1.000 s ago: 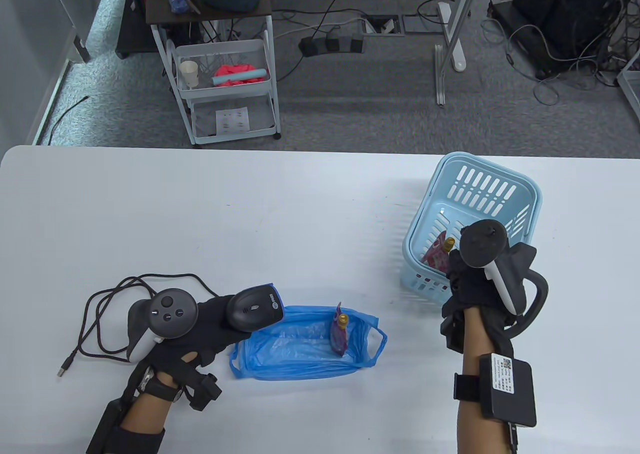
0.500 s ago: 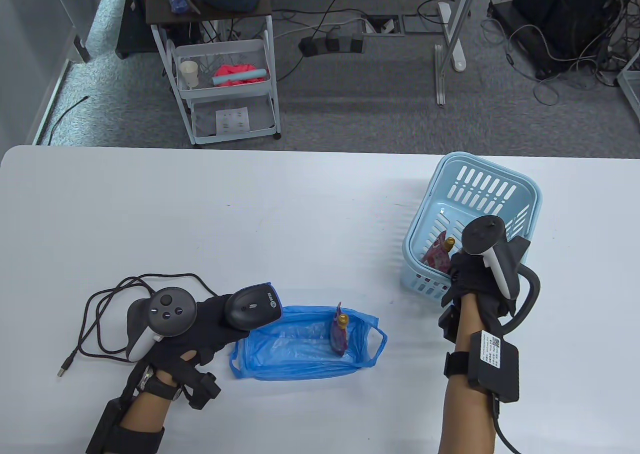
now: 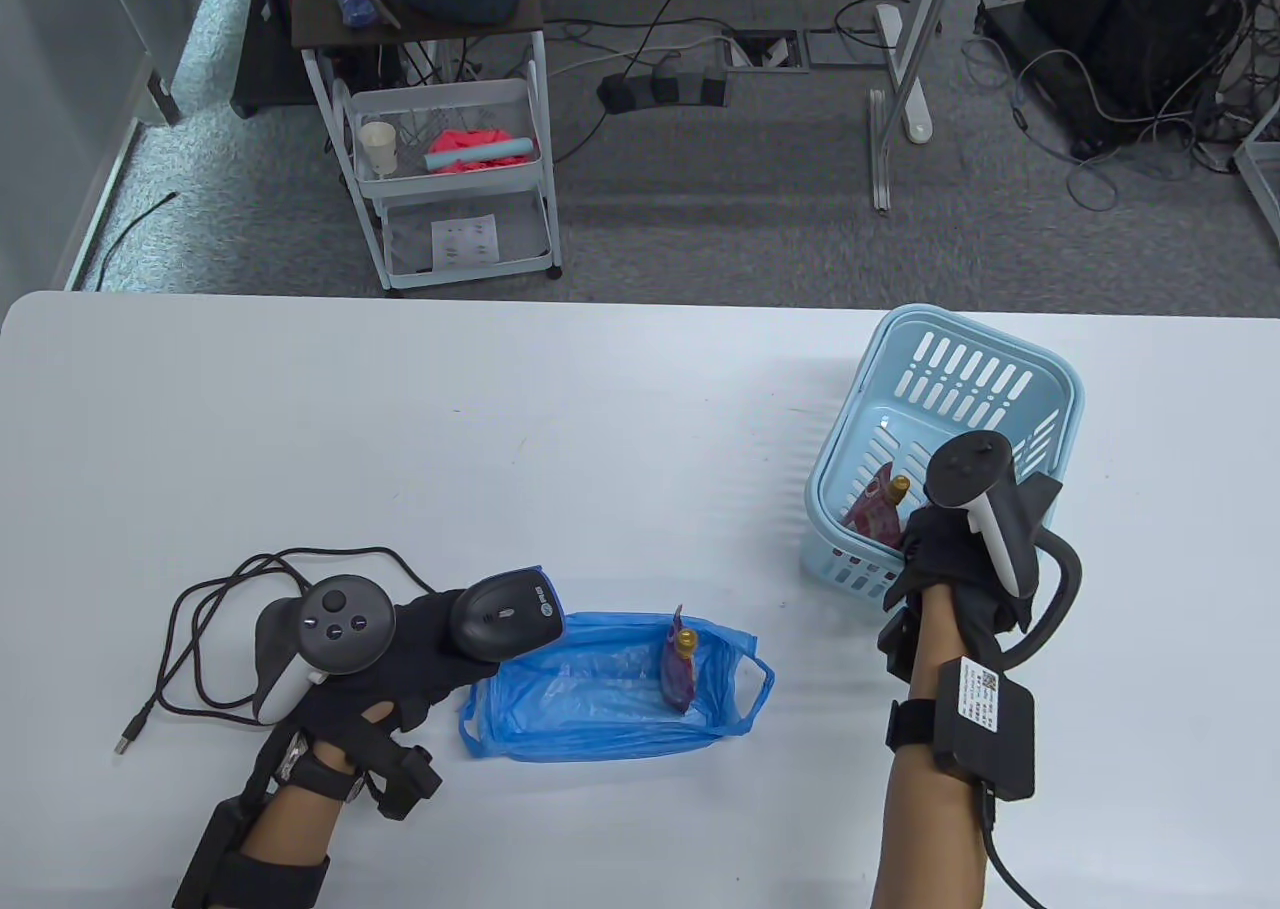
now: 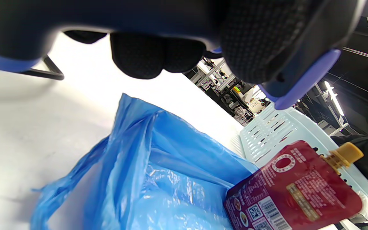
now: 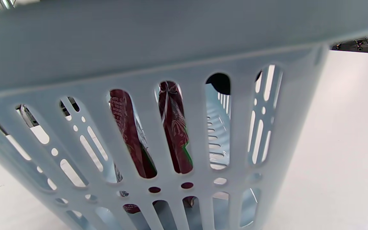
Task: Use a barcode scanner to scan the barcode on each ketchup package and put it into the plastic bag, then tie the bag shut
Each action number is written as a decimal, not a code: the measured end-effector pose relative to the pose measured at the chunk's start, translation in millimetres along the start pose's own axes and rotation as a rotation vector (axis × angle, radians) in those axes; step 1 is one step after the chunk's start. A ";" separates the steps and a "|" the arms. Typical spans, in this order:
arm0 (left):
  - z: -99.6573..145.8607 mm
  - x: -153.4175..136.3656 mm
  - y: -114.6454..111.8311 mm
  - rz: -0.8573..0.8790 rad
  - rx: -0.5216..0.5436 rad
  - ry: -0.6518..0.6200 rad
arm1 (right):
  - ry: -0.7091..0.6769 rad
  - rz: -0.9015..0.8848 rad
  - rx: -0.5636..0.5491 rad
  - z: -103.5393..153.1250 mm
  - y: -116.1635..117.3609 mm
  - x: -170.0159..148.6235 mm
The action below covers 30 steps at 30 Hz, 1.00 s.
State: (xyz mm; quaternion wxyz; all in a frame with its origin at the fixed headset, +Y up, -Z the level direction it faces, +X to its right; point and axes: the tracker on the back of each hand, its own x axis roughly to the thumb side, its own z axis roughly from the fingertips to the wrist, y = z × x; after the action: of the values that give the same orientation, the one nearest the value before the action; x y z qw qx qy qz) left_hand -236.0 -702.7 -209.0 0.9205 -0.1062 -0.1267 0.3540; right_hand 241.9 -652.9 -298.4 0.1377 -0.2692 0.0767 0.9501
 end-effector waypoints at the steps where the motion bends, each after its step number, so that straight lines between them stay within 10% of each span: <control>1: -0.1 -0.3 0.0 0.001 0.000 -0.001 | 0.003 0.002 -0.002 0.2 -0.1 0.0; 30: -1.2 -5.0 0.6 0.017 0.012 -0.020 | 0.008 -0.027 -0.189 20.1 -26.3 -1.5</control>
State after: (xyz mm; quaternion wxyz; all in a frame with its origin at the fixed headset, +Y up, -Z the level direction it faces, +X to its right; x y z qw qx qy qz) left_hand -239.6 -705.7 -211.1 0.9168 -0.0984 -0.1328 0.3634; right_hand 241.2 -623.9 -282.6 0.1241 -0.2858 -0.0165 0.9501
